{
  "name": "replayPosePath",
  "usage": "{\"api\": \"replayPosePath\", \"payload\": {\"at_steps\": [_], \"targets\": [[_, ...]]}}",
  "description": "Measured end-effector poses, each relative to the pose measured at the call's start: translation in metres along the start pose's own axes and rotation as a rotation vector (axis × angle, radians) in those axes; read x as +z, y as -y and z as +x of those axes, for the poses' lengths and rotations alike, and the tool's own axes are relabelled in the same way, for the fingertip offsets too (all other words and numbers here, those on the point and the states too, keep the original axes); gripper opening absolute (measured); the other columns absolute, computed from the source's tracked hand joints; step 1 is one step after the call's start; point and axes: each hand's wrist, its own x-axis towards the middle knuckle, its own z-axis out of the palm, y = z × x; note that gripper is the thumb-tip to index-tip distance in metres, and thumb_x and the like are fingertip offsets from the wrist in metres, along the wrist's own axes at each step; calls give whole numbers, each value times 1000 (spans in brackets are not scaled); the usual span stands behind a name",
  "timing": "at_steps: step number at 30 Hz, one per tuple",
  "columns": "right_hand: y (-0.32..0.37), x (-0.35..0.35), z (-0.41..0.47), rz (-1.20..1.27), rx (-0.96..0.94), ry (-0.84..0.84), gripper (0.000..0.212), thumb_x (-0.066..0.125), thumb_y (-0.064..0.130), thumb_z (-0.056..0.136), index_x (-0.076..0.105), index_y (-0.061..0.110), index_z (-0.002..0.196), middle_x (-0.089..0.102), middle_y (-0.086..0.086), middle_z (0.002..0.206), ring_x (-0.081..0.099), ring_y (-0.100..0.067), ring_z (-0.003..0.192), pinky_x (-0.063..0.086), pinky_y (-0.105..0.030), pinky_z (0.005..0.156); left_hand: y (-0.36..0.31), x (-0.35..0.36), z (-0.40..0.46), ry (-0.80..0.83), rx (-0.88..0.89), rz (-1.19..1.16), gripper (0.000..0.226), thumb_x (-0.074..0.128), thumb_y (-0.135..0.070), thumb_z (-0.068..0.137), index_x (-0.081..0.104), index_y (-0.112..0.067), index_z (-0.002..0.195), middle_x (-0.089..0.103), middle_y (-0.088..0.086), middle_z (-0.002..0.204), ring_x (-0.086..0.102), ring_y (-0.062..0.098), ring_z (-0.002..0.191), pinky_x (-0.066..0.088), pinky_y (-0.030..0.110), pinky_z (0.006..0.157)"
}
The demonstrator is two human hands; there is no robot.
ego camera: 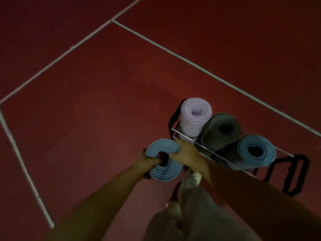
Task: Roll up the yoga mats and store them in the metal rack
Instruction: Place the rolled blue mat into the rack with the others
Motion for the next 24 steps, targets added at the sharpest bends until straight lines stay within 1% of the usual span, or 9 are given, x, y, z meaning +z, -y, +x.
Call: {"api": "replayPosePath", "payload": {"at_steps": [2, 6, 9, 11, 14, 17, 20, 22, 24], "targets": [[35, 5, -15, 9, -84, -25, 44, 73, 20, 79, 60, 14, 120, 65, 2, 106, 61, -12, 98, 43, -19, 78, -3, -25, -26, -76, 90, 7, 61, 79, -18, 71, 48, -16, 124, 66, 8, 105, 68, 24, 87, 60, 41, 70], [111, -9, -36, -1, -243, -96, 47, 74, 20, 80, 59, 16, 124, 66, -3, 114, 61, -18, 107, 42, -20, 83, -39, -78, -76, -273, 327, -1, 56, 75, -20, 71, 55, -11, 123, 67, 12, 110, 66, 25, 94, 56, 44, 82], [165, -33, -57, -29, -375, -189, 50, 70, 16, 81, 56, 18, 129, 65, -6, 116, 61, -21, 107, 41, -19, 81, -75, -102, -122, -379, 507, -13, 61, 73, -14, 76, 50, -12, 132, 65, 11, 116, 64, 26, 100, 55, 45, 87], [191, -53, -71, -43, -446, -277, 54, 69, 18, 80, 53, 22, 131, 66, -4, 116, 62, -20, 105, 44, -20, 81, -100, -109, -153, -425, 618, -59, 71, 74, -20, 75, 44, -16, 138, 61, 10, 120, 62, 28, 105, 54, 48, 88], [213, -93, -86, -22, -568, -382, 60, 70, 27, 82, 48, 25, 138, 59, 0, 130, 56, -14, 116, 43, -22, 94, -137, -112, -189, -458, 781, -106, 77, 73, -32, 64, 46, -25, 136, 63, 7, 119, 63, 26, 104, 55, 50, 84], [213, -144, -101, 273, -586, -194, 59, 49, 46, 95, 30, 28, 148, 31, 2, 153, 31, -19, 139, 27, -42, 115, -179, -96, -221, -414, 901, -230, 53, 68, -15, 74, 54, -22, 126, 67, 6, 104, 66, 23, 90, 59, 36, 64], [185, -194, -105, 702, -251, -90, 75, 23, 74, 86, 7, 39, 150, -1, -4, 160, 7, -36, 145, 17, -67, 106, -220, -64, -248, -273, 988, -332, 32, 61, -1, 82, 55, -13, 111, 61, 3, 82, 59, 18, 70, 45, 19, 42], [164, -227, -109, 967, -171, -81, 84, 20, 82, 78, 0, 42, 149, -7, -13, 159, 11, -44, 143, 24, -72, 98, -241, -34, -257, -181, 1027, -324, 28, 61, -2, 83, 54, -13, 108, 61, 1, 79, 60, 18, 70, 45, 20, 41], [146, -261, -113, 1134, -177, -138, 86, 19, 82, 79, 0, 38, 150, 2, -20, 158, 24, -47, 138, 39, -66, 85, -258, -4, -263, -93, 1041, -291, 34, 65, -6, 80, 56, -13, 112, 67, 6, 90, 67, 24, 82, 54, 31, 52]]}}
